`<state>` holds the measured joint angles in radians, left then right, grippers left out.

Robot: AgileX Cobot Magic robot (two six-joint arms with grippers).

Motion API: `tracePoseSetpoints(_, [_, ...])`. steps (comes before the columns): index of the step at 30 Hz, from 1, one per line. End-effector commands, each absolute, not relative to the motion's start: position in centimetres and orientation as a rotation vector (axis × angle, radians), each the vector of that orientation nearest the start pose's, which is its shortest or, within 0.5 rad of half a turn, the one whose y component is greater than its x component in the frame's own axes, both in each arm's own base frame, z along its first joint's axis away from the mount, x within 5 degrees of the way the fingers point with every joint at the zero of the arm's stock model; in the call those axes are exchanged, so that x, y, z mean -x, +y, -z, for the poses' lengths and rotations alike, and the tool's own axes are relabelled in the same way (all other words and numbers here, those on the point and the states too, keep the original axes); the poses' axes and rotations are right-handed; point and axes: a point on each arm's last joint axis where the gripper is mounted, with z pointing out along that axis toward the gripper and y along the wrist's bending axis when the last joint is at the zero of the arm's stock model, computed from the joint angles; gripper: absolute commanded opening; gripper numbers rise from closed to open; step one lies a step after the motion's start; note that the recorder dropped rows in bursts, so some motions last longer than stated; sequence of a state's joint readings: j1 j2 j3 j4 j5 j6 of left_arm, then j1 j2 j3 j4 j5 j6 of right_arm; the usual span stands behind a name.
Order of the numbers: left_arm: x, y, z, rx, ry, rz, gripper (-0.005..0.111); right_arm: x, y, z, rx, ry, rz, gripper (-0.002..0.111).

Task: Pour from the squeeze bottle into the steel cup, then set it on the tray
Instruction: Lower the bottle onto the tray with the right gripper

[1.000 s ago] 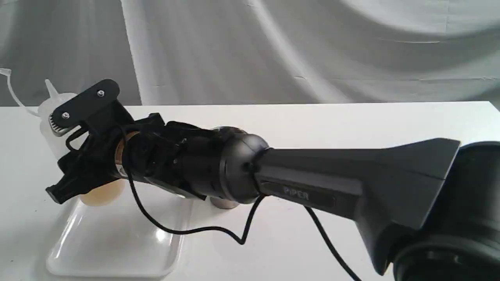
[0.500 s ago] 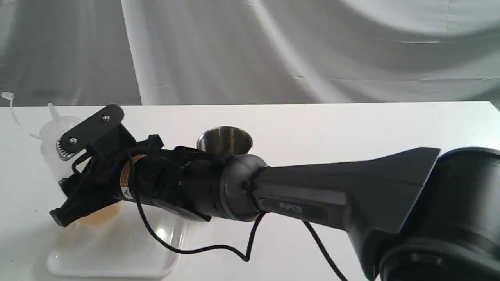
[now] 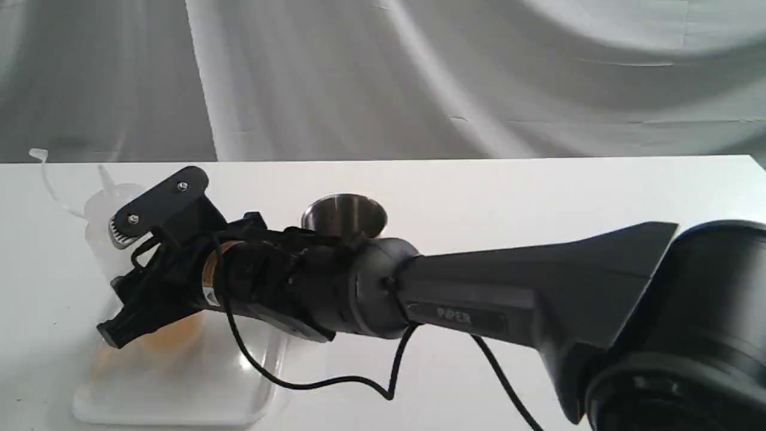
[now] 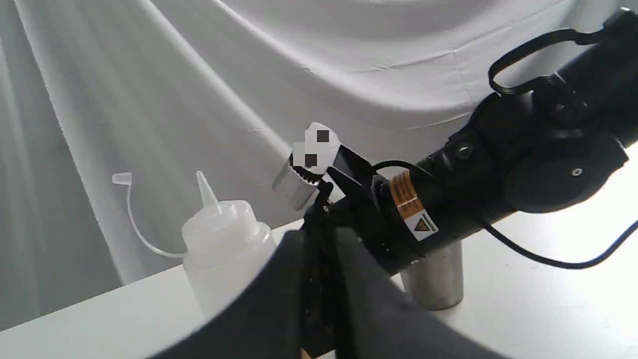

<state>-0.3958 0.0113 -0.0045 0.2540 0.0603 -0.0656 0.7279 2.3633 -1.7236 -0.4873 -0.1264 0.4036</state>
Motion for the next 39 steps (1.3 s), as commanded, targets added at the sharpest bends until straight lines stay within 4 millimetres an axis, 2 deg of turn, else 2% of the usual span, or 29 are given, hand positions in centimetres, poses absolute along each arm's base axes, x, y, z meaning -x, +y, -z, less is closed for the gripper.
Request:
tracePoseSetpoints(1, [-5.38,-2.08,-20.7,-0.438,1.496,0.148,0.008,-39.76,35.55,-14.46,0.827,1.815,-0.501,0.03])
tracePoseSetpoints(21, [-5.38,-2.08,-20.7,-0.438,1.496,0.148,0.008,-39.76,35.2,-14.04,0.834,1.809,-0.493,0.031])
tracePoseSetpoints(25, [-5.38,-2.08,-20.7,-0.438,1.496,0.148,0.008,-39.78,35.16,-13.99,0.829,1.817,-0.491,0.04])
tracePoseSetpoints(32, [-5.38,-2.08,-20.7,-0.438,1.496,0.148,0.008,-39.78,35.16,-13.99,0.83,1.816,-0.491,0.077])
tracePoseSetpoints(34, [-5.38,-2.08,-20.7,-0.438,1.496,0.148,0.008,-39.78,35.16,-13.99,0.83,1.816,-0.491,0.082])
tracePoseSetpoints(39, [-5.38,-2.08,-20.7,-0.438,1.496,0.148,0.008,-39.78,35.16,-13.99,0.83,1.816,-0.491,0.082])
